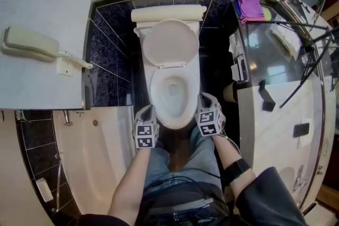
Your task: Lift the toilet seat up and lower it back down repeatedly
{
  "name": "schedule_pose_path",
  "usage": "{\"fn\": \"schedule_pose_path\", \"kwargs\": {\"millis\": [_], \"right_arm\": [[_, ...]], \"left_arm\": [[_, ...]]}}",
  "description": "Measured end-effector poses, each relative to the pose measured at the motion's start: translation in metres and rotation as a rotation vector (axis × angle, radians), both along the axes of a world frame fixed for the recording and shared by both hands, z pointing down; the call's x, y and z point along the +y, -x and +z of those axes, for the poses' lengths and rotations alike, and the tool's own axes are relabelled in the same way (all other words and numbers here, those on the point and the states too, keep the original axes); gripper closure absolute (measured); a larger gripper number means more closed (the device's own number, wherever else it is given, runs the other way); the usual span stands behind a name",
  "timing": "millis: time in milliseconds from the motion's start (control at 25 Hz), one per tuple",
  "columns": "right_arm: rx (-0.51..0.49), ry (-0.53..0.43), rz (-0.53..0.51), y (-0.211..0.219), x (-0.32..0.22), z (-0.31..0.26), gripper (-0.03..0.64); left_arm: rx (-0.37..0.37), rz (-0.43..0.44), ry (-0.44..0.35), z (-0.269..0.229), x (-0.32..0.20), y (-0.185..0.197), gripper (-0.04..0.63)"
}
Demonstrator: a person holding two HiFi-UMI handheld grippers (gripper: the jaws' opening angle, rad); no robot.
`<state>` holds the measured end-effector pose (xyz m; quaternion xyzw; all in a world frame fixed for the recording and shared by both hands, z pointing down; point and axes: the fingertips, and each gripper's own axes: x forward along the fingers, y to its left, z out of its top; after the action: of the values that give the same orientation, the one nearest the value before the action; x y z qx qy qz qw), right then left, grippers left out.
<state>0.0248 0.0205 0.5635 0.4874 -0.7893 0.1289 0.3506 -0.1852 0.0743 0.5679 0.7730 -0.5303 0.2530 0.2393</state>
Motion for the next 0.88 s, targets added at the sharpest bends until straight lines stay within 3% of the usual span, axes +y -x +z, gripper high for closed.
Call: {"fn": "schedule_pose_path", "kwargs": {"millis": [280,480,880], "right_arm": [[-0.129,-0.033,0.016,-0.009,-0.004,-0.092,0.598],[-0.155,-0.048,0.019,-0.02,0.0,-0.127,0.598],[-0.174,-0.066,0.035,-0.042,0.006,-0.148,0.598]], "left_arm": [[-0.004,-0.015,-0.102,-0.107,-0.025,0.011,0.595],[0.002,-0.009,-0.162,-0.164,-0.035,0.011,0.595],[0.013,-0.043,-0.231,-0.198,-0.03,0.011,0.595]]}}
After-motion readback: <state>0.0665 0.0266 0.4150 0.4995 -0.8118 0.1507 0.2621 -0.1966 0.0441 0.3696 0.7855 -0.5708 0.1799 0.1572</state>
